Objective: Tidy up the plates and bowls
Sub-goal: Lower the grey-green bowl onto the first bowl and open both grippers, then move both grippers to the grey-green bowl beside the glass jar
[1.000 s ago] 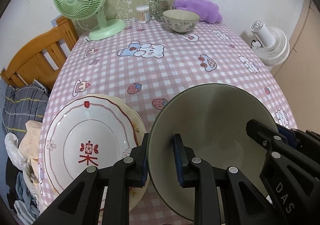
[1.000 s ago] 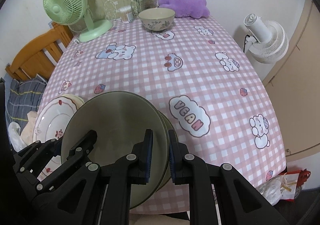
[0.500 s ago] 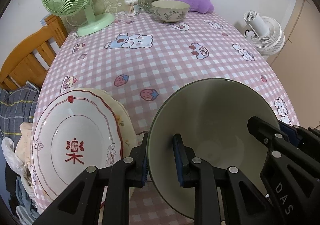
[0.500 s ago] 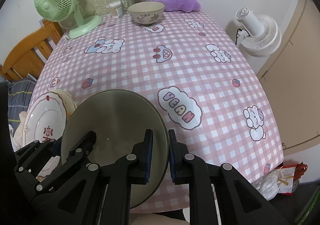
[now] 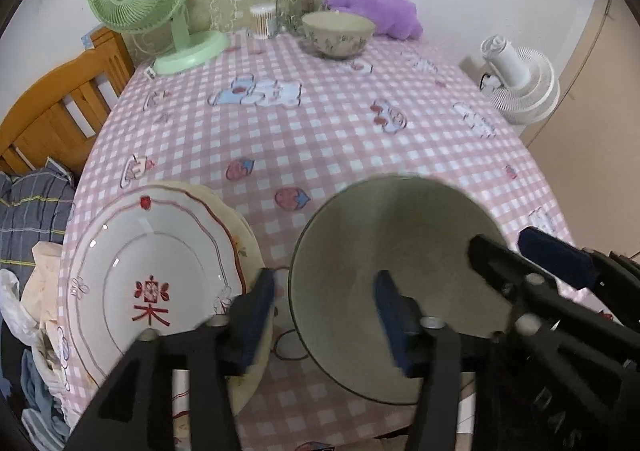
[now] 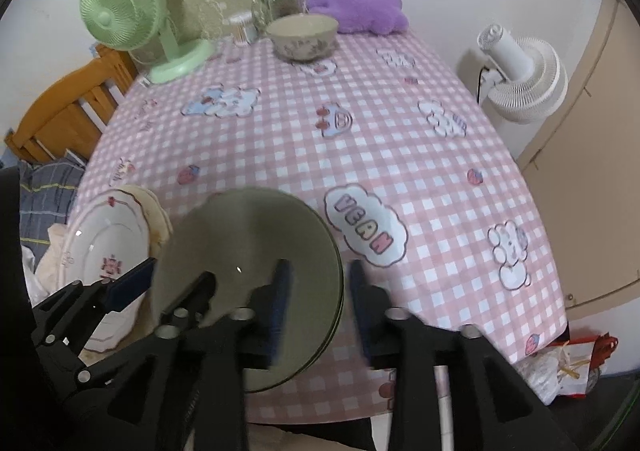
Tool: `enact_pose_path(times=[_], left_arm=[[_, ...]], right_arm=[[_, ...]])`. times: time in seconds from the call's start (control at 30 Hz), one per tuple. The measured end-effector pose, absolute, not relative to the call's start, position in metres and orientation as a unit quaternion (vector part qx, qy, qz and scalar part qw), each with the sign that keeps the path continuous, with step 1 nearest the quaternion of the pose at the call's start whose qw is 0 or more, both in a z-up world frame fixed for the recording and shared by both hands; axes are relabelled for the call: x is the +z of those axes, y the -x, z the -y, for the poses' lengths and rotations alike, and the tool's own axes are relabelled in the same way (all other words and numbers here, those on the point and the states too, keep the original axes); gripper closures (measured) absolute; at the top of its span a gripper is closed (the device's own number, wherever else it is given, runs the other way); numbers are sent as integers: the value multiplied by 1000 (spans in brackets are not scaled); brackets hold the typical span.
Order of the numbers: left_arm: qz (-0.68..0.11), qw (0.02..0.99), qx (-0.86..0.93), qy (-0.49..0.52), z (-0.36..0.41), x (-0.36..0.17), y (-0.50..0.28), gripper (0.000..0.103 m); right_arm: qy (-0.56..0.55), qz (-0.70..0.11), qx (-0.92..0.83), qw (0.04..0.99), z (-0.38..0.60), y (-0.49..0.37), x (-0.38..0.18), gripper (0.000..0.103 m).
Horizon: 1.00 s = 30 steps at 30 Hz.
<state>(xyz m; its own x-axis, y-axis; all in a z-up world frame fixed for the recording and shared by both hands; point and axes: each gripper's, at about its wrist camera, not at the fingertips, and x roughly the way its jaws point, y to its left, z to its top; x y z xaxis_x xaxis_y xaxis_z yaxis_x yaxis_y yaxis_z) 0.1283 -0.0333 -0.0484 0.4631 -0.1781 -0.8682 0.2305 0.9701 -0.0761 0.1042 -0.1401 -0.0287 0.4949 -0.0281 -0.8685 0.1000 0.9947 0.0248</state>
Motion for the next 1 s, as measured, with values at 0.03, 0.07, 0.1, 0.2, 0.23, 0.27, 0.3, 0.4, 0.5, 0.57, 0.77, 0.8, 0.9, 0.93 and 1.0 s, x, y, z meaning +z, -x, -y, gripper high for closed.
enact_pose_path(times=[0.03, 0.07, 0.1, 0.2, 0.23, 0.27, 0.3, 0.4, 0.5, 0.57, 0.77, 0.8, 0.9, 0.93, 1.0], left_arm=[[-499, 858, -122, -22, 33, -42, -128, 39], [-495, 860, -124, -20, 32, -37, -129, 34], [-490, 862, -127, -17, 32, -30, -130, 29], [-474, 871, -126, -7, 31, -11, -134, 25], [-468, 874, -127, -3, 30, -4, -136, 25], [-464, 877, -124, -1, 30, 0, -137, 24], [-458, 881, -119, 0, 30, 6, -139, 22], [-443, 890, -108, 6, 31, 19, -147, 19], [-431, 897, -98, 10, 36, 27, -158, 18], [-429, 899, -88, 10, 40, 29, -165, 18], [-428, 901, -66, 16, 60, 34, -192, 18], [-429, 901, -61, 19, 64, 34, -198, 18], [-427, 903, -47, 23, 76, 37, -215, 18], [-426, 903, -42, 25, 80, 39, -221, 18], [-424, 905, -31, 30, 88, 41, -231, 18]], right_arm=[[-33, -494, -34, 868, 138, -103, -22, 50], [-30, -487, -32, 872, 137, -103, -15, 43], [-28, -480, -31, 876, 135, -103, -8, 40], [-27, -465, -21, 885, 131, -106, 10, 32], [-28, -459, -18, 888, 131, -108, 16, 31], [-29, -450, -13, 893, 131, -111, 24, 28], [-29, -443, -12, 896, 132, -114, 30, 26], [-35, -432, -2, 901, 135, -124, 44, 26], [-32, -425, 7, 905, 140, -135, 53, 25], [-30, -420, 13, 907, 144, -143, 56, 25], [-25, -415, 37, 909, 165, -175, 61, 24], [-24, -416, 39, 908, 168, -179, 61, 25], [-20, -420, 49, 906, 181, -200, 62, 25], [-18, -418, 50, 907, 184, -205, 63, 25], [-14, -412, 60, 909, 193, -217, 65, 25]])
